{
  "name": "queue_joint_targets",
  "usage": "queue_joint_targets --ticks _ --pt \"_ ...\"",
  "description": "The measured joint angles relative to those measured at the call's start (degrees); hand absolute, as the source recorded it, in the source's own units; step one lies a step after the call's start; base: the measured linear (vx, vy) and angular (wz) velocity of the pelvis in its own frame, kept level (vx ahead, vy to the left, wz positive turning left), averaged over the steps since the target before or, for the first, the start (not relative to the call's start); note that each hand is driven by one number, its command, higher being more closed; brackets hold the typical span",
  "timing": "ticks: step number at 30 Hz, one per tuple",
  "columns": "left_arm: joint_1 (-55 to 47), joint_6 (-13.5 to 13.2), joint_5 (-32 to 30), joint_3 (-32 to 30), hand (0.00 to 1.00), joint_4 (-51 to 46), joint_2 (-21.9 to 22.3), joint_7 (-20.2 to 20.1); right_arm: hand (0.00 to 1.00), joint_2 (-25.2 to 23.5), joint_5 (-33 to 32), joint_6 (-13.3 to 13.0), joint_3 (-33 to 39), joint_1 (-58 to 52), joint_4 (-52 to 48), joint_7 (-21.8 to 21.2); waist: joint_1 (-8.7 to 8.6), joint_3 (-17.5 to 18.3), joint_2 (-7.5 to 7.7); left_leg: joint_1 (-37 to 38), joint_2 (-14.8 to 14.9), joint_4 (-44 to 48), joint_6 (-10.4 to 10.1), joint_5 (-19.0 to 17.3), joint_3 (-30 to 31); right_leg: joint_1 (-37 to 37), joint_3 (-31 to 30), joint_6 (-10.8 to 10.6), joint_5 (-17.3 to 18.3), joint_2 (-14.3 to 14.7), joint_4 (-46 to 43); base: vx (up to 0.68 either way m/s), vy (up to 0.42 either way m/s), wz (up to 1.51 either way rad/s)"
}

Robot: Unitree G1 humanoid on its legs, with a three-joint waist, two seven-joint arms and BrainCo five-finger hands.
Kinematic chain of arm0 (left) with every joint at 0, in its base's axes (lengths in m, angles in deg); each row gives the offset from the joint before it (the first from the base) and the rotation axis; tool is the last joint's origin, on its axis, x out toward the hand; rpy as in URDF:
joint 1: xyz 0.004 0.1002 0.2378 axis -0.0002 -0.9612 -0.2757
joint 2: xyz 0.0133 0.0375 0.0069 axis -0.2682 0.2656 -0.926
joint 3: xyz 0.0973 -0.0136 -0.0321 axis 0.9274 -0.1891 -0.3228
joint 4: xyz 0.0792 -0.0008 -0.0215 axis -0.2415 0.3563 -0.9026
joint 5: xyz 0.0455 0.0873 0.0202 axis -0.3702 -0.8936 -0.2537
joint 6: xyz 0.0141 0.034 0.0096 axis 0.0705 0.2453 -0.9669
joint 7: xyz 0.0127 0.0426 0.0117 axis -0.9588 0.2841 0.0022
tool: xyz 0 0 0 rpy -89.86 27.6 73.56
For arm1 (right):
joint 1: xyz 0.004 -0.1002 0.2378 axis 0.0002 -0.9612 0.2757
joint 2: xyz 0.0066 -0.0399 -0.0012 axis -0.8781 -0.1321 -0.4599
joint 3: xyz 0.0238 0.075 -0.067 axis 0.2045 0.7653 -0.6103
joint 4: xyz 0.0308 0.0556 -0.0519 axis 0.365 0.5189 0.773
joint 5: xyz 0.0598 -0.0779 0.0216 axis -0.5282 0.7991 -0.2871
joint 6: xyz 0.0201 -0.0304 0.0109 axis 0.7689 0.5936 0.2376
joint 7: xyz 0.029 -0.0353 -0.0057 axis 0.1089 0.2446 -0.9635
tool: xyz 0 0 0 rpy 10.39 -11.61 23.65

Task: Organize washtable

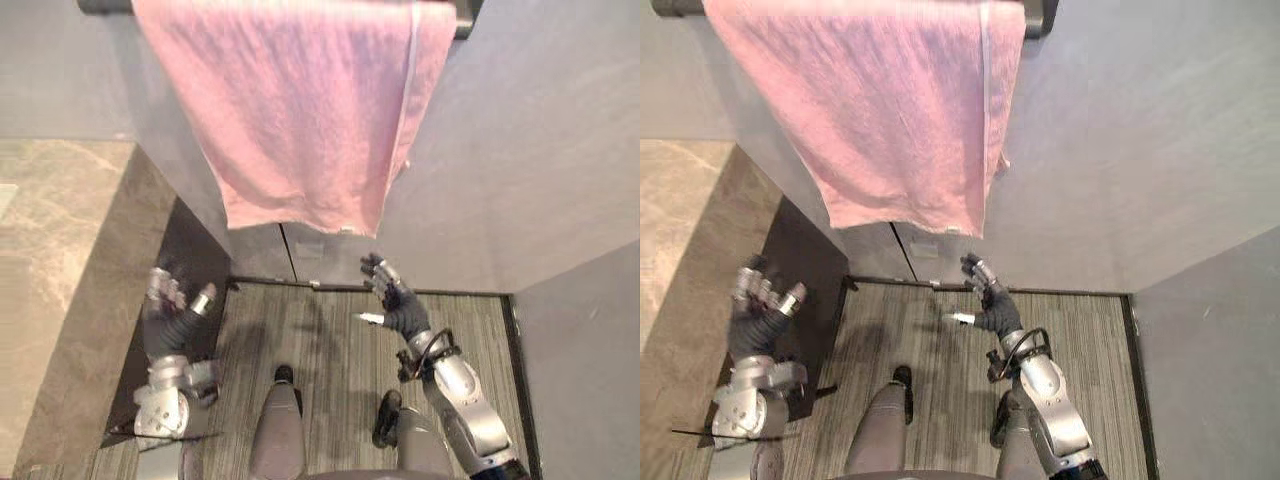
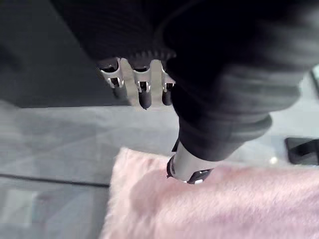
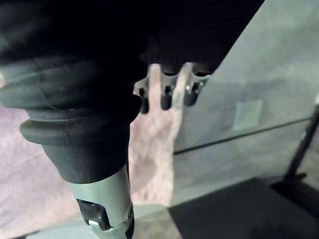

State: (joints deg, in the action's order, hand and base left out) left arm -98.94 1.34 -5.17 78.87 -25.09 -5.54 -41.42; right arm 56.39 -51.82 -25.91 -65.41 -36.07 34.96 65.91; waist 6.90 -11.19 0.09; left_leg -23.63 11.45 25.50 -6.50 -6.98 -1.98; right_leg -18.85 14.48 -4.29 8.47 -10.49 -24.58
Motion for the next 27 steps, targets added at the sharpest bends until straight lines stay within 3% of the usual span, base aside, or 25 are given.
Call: queue_joint_targets --ticks 4,6,8,11,14,18,23,27 --pt "-4.5 1.7 11.5 13.7 0.0 0.5 -9.7 -8.0 0.0 2.1 -4.2 0.5 -6.8 -0.8 -0.4 -4.1 -0.07 2.8 -0.34 1.7 -0.3 -2.5 -0.2 0.2 0.1 1.9 0.5 -0.5 -0.5 0.2 2.8 0.08 -0.005 0.05" --pt "-3.0 1.6 18.6 18.6 0.0 1.9 -12.7 -11.0 0.0 2.2 -10.8 0.4 -11.1 0.5 -2.2 -6.0 -0.06 3.9 -0.36 2.0 -0.5 -3.9 -0.5 0.8 0.0 2.2 0.7 -0.5 -1.6 0.3 4.3 0.08 0.004 0.0" --pt "0.1 1.6 22.0 20.4 0.0 2.4 -13.5 -11.2 0.0 1.9 -15.1 -0.3 -14.0 3.0 -5.7 -6.9 -0.01 3.9 -0.34 1.9 -0.6 -4.5 -0.6 1.5 0.1 2.2 0.9 -0.5 -2.1 0.4 4.8 0.06 -0.001 0.03" --pt "7.9 -0.7 26.5 24.0 0.0 2.3 -14.6 -10.8 0.0 0.4 -19.2 -3.9 -15.4 11.2 -9.6 -5.7 0.08 3.9 -0.29 0.2 -1.3 -4.5 -0.4 2.4 0.3 0.0 0.9 -0.5 -2.2 0.0 3.6 0.01 -0.008 0.06" --pt "17.5 -2.7 29.1 26.9 0.0 2.3 -14.0 -9.6 0.0 -2.4 -18.7 -7.2 -14.6 21.5 -9.6 -0.9 0.17 3.7 -0.3 -3.2 -1.5 -3.3 -0.1 2.8 0.2 -3.9 0.4 -0.4 -2.2 -0.6 1.5 -0.06 0.012 -0.01" --pt "30.3 -6.0 28.8 24.7 0.0 2.4 -10.2 -3.6 0.0 -4.5 -10.8 -9.4 -12.5 30.8 -9.5 8.0 0.29 1.6 -0.24 -6.8 -1.5 -2.0 0.0 2.9 0.1 -8.2 -0.5 -0.1 -1.9 -0.9 -1.0 -0.1 0.017 -0.05" --pt "40.5 -9.4 26.4 18.8 0.0 4.4 -8.3 2.0 0.0 -4.8 -7.1 -9.5 -7.8 36.0 -9.3 13.3 0.19 -0.1 -0.2 -10.5 -1.6 -2.5 -0.1 4.5 0.1 -13.1 -0.8 0.2 -2.1 -1.4 -2.5 -0.05 -0.002 -0.01" --pt "47.9 -10.0 24.8 14.8 0.0 8.2 -8.4 4.9 0.0 -4.5 -5.1 -9.5 -3.1 41.5 -8.4 15.7 0.14 -2.5 -0.18 -12.6 -1.5 -2.6 -0.4 5.6 0.2 -15.8 -0.8 0.8 -2.5 -1.2 -3.3 0.02 -0.031 -0.02"
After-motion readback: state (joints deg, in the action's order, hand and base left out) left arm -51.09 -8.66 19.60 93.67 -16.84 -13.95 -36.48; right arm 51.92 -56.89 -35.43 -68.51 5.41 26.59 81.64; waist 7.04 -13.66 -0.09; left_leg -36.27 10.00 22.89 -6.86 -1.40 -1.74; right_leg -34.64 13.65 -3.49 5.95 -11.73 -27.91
